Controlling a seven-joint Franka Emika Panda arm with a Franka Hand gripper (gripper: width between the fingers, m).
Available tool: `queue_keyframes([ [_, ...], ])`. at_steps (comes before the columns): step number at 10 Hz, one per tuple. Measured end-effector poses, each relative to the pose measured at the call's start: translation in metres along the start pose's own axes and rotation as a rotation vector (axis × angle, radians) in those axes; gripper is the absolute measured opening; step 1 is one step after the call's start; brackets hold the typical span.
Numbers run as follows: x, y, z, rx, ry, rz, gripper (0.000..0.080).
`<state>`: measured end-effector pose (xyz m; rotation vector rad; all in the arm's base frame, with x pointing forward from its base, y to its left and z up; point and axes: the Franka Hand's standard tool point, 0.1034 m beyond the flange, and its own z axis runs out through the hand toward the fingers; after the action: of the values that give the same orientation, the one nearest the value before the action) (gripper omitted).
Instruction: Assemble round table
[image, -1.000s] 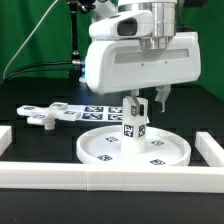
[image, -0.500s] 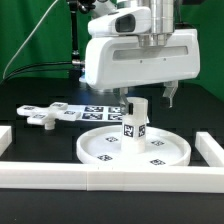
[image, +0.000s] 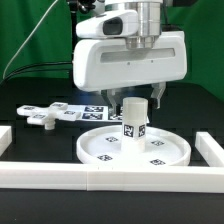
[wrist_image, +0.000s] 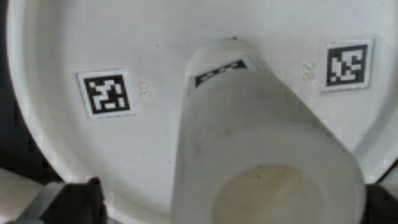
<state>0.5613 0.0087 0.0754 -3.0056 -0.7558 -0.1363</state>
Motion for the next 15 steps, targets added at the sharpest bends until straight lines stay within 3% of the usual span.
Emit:
queue_keyframes([
  [6, -0.0011, -0.0027, 0.0041, 0.004, -0.007, -0.001, 0.0622],
  [7, -0.0006, -0.0030, 0.0039, 0.004, -0.006, -0.002, 0.0447],
  [9, -0.0007, -0.0029, 0.0039, 0.004, -0.006, -0.001, 0.0406],
  [12, -0.0007, -0.0028, 0.0039, 0.004, -0.006, 0.022, 0.0406],
  [15, 0.0013, -0.0050, 0.0035, 0.010, -0.003, 0.273, 0.0406],
])
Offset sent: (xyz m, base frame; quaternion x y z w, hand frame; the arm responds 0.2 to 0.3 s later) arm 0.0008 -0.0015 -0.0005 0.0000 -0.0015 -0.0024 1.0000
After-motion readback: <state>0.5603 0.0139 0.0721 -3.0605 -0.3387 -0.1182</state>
